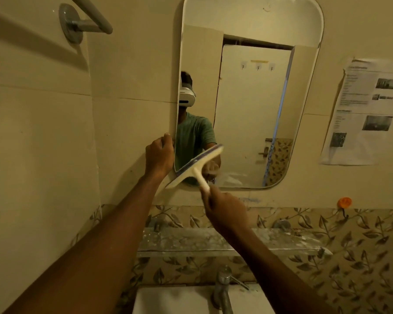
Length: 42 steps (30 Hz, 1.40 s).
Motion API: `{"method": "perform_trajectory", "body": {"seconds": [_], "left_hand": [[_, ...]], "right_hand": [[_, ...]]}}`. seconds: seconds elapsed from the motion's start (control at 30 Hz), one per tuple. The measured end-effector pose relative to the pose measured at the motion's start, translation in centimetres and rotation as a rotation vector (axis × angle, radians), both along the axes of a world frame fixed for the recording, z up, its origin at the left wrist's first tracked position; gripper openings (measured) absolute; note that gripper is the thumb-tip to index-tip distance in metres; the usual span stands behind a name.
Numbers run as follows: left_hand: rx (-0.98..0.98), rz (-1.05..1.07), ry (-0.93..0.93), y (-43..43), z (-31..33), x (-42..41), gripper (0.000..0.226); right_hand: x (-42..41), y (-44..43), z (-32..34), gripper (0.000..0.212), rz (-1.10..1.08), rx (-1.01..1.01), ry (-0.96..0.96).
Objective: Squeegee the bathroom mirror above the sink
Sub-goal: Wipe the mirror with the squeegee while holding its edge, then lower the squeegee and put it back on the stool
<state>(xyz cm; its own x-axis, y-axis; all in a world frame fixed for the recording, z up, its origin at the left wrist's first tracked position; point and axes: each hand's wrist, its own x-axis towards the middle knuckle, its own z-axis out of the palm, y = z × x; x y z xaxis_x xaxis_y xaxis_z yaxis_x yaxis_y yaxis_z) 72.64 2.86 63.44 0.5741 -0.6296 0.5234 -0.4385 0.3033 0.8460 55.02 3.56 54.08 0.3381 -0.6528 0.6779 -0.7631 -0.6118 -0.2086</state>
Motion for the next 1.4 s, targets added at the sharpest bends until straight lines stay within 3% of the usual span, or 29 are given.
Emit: {"method": "perform_trajectory", "body": {"seconds": [0.1,0.2,0.43,0.73,1.0,1.13,1.23,1.4], "left_hand": [[0.001,0.018,-0.001,-0.1,0.0,-0.2,0.05],[0.001,0.045,0.004,-0.3,-0.2,-0.4,0.053],[0.014,0.153,-0.035,-0.5,-0.9,-1.9,0.035],[-0.005,0.199,-0.009,-0.5,-2.5,-3.2,0.032],[0.017,0.223,-0.047,0.7,-5.1,-8.0,0.054],[0.135,0.183,-0.14,1.1,-8.5,-12.5,0.057],[0.198,0.111,-0.222,1.5,-10.3,-15.9,0.051],[0.194,0.053,-0.357,2.3,-11.9,-20.4,0.044]], "right_hand": [[-0.2,-1.9,0.3,0.046,-0.017,-0.087,0.217],[-2.1,-3.6,0.0,0.043,-0.013,-0.091,0.31],[-9.6,-5.6,-2.4,0.036,-0.05,0.014,0.305],[-14.7,-7.0,-3.6,0.041,-0.126,0.044,0.401],[-19.7,-6.5,-5.2,0.046,-0.221,0.062,0.333],[-22.0,-5.7,-6.3,0.051,-0.286,0.085,0.259],[-23.0,-4.6,-6.5,0.037,-0.253,0.119,0.101],[-25.2,-3.0,-7.4,0.04,-0.149,0.218,-0.251]]}}
